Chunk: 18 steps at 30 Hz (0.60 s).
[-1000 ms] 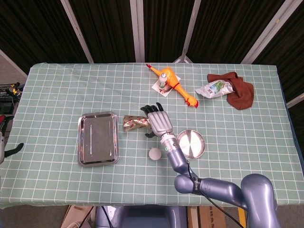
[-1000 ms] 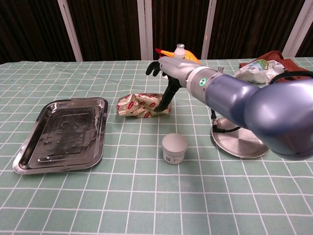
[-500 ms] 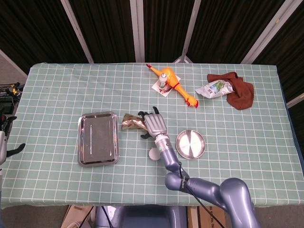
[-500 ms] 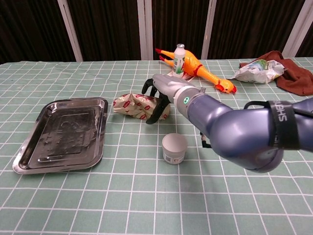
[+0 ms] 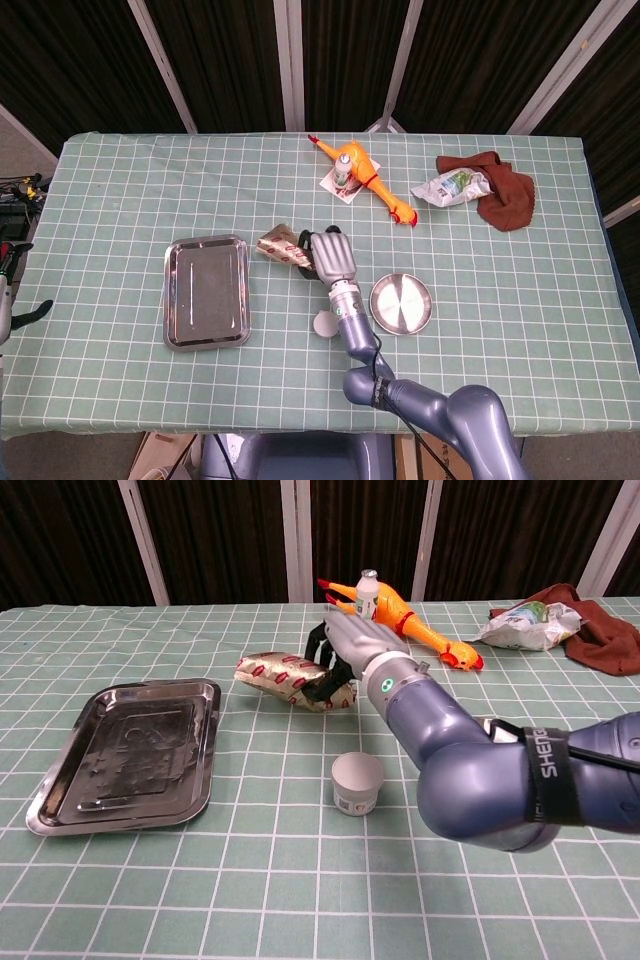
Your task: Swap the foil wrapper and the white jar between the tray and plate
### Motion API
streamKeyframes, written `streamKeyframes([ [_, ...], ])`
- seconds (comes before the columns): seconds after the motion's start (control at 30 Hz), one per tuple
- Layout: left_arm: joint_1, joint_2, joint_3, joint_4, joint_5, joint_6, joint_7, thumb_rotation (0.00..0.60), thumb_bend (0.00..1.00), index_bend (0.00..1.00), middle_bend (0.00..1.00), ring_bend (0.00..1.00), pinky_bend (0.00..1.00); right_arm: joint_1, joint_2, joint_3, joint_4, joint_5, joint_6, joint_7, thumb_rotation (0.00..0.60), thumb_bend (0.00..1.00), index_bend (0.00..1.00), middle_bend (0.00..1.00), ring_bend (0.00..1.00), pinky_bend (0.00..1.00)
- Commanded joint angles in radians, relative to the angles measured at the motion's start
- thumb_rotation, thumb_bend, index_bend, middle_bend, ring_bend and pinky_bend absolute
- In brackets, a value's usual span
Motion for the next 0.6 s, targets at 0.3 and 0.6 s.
streamKeyframes([
  [0.3, 0.002, 0.000, -0.008, 0.007, -0.004, 0.009, -0.009, 0.600, 0.13, 0.23, 0.00, 0.00, 0.10, -0.067, 0.089, -0.015, -0.150, -0.094, 0.098, 0.008, 0.600, 0.47, 0.56, 0.64, 0.69, 0.28],
  [0.6, 0.003, -0.004, -0.001, 0.003, 0.009, 0.017, 0.005, 0.600, 0.13, 0.23, 0.00, 0.00, 0.10, -0.247, 0.373, -0.095, -0.539, -0.162, 0.211, -0.087, 0.600, 0.47, 0.58, 0.64, 0.69, 0.28],
])
